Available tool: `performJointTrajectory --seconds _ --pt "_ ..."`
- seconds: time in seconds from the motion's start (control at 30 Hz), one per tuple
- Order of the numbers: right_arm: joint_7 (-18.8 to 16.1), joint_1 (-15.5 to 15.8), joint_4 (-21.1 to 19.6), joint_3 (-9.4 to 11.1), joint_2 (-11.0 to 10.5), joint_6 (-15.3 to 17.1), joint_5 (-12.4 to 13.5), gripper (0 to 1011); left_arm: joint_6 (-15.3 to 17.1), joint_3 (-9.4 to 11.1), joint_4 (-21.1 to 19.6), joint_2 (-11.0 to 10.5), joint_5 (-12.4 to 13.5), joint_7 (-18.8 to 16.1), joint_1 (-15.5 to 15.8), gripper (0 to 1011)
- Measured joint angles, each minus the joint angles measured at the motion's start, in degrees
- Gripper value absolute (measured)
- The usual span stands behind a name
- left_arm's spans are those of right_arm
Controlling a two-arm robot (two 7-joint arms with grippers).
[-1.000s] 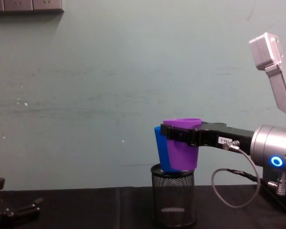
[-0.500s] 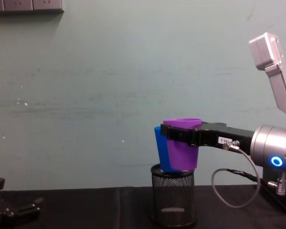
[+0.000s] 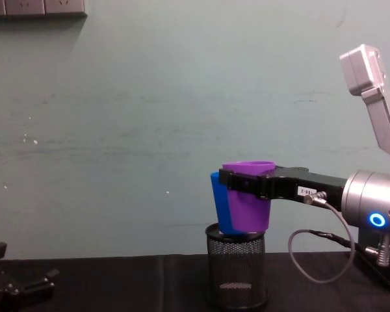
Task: Pick up one cup with a gripper and tap it against the other cup.
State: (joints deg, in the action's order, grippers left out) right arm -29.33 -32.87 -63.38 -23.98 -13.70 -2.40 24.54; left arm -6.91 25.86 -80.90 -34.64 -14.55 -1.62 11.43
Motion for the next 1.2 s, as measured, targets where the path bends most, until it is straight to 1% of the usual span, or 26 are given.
performJointTrajectory --seconds 1.2 --pt "0.0 0.0 0.0 0.0 0.0 0.0 0.0 746 0.0 0.0 0.0 0.0 0.0 0.0 0.0 1000"
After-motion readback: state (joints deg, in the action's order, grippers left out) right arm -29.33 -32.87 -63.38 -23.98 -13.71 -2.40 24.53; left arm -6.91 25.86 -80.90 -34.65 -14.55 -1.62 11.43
